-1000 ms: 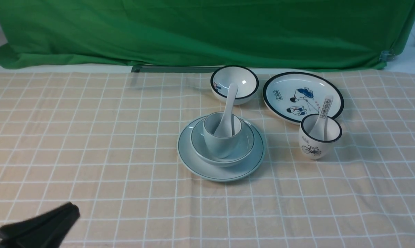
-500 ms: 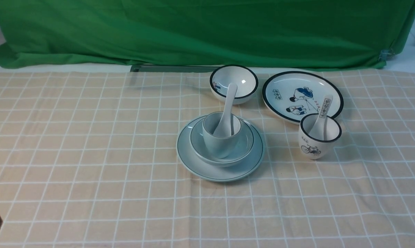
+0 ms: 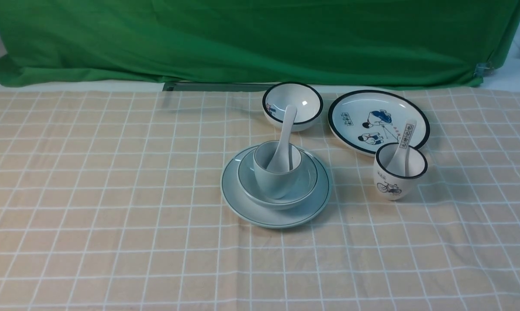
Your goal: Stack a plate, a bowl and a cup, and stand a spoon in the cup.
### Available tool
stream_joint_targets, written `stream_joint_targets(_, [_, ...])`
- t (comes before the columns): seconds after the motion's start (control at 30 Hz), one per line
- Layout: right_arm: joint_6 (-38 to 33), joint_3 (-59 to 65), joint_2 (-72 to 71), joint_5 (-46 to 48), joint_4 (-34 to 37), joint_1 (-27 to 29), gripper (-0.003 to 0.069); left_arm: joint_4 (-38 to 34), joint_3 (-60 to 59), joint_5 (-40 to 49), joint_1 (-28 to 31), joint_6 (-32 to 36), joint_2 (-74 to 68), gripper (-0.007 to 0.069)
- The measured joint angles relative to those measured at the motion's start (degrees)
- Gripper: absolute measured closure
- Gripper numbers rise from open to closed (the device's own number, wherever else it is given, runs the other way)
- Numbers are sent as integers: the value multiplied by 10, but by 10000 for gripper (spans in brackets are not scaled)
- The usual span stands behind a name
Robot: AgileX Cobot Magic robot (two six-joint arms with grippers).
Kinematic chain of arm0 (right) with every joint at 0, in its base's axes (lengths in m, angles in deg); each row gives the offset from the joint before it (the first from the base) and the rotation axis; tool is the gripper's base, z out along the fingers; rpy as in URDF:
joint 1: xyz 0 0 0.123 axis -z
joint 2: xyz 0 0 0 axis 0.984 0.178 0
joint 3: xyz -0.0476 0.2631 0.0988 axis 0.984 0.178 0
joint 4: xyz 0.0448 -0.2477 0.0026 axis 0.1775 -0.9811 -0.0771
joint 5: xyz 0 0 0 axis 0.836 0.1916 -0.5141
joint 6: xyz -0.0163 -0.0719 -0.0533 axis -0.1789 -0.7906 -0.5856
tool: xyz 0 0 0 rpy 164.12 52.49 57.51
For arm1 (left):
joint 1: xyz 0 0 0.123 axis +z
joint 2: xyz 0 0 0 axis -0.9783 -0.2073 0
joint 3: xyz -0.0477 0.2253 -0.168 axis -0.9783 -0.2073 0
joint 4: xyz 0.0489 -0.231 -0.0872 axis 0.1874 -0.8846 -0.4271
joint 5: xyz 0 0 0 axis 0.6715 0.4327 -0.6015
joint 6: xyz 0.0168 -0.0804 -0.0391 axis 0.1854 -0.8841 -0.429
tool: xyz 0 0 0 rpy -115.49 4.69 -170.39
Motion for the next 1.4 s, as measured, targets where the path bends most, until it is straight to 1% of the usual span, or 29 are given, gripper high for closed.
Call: stream_joint_targets(1.4, [0, 0, 0, 0, 0, 0, 432, 2, 0, -1, 0, 10, 0, 619])
